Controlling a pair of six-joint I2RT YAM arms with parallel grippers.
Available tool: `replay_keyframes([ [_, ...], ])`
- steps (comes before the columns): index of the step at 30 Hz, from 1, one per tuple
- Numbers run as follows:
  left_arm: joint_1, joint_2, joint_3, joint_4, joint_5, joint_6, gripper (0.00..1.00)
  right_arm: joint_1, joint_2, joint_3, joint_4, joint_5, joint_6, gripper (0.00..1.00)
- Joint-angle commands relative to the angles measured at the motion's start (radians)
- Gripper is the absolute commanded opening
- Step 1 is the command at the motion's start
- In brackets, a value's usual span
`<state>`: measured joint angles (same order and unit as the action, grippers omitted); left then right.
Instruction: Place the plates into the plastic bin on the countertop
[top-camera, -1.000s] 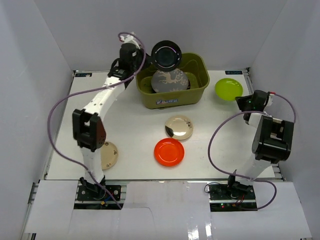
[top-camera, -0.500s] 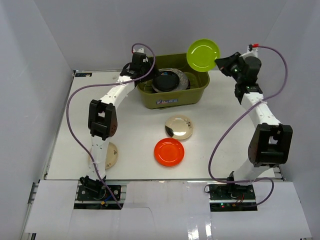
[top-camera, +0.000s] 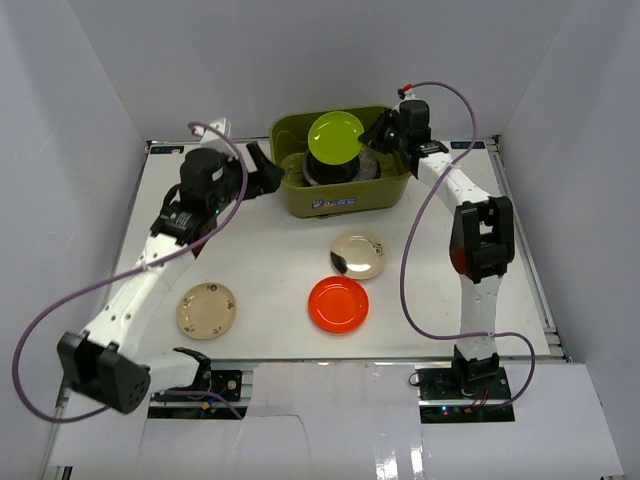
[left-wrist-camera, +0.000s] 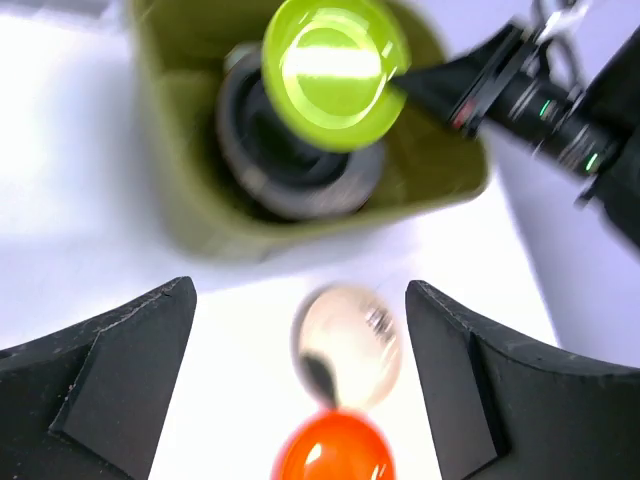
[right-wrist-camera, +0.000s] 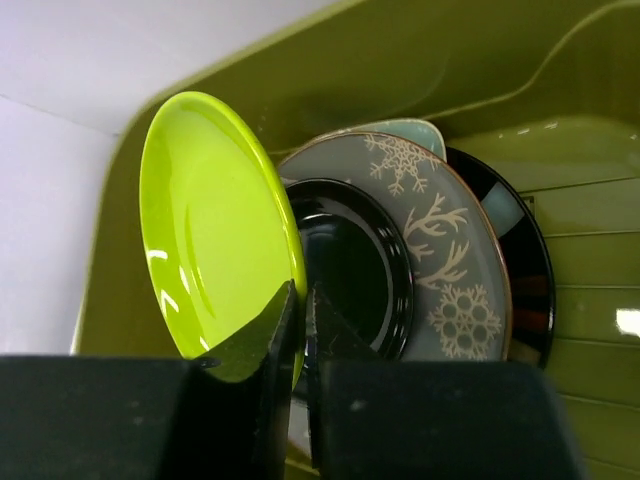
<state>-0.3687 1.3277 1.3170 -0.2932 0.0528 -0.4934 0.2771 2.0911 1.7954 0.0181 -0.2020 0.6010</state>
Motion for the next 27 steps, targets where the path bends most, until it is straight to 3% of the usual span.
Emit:
replay_keyframes([
  [1, 0.010, -0.129, -0.220, -0.143, -0.111, 0.007, 0.96, -0.003, 0.055, 0.146, -0.085, 0.023, -0.032, 0.14],
  [3, 0.013, -0.220, -0.280, -0.213, -0.185, -0.008, 0.96, 0.002, 0.076, 0.200, -0.121, -0.002, -0.035, 0.28],
  [4, 0.013, -0.241, -0.321, -0.278, -0.206, -0.014, 0.96, 0.002, 0.070, 0.199, -0.122, -0.007, -0.041, 0.46],
  [7, 0.011, -0.301, -0.387, -0.383, -0.277, -0.057, 0.96, 0.007, 0.018, 0.164, -0.121, -0.010, -0.064, 0.67],
  [8, 0.013, -0.309, -0.400, -0.402, -0.289, -0.068, 0.96, 0.007, -0.023, 0.130, -0.121, -0.023, -0.072, 0.69],
  [11, 0.013, -0.314, -0.433, -0.457, -0.321, -0.111, 0.95, 0.010, -0.165, 0.017, -0.098, -0.083, -0.093, 0.69],
  [14, 0.013, -0.320, -0.461, -0.477, -0.372, -0.163, 0.93, 0.052, -0.372, -0.267, 0.020, -0.114, -0.112, 0.61],
  [15, 0.013, -0.324, -0.467, -0.475, -0.383, -0.175, 0.93, 0.074, -0.419, -0.403, 0.058, -0.116, -0.119, 0.54],
  [18, 0.016, -0.373, -0.490, -0.466, -0.369, -0.218, 0.92, 0.209, -0.548, -0.601, 0.103, -0.114, -0.144, 0.47],
  [22, 0.017, -0.499, -0.484, -0.408, -0.340, -0.240, 0.91, 0.472, -0.534, -0.666, 0.124, -0.088, -0.164, 0.47],
  [24, 0.019, -0.577, -0.460, -0.386, -0.334, -0.226, 0.91, 0.534, -0.464, -0.654, 0.141, -0.096, -0.132, 0.47],
  [27, 0.017, -0.642, -0.420, -0.379, -0.324, -0.202, 0.92, 0.643, -0.353, -0.591, 0.172, -0.096, -0.115, 0.59],
])
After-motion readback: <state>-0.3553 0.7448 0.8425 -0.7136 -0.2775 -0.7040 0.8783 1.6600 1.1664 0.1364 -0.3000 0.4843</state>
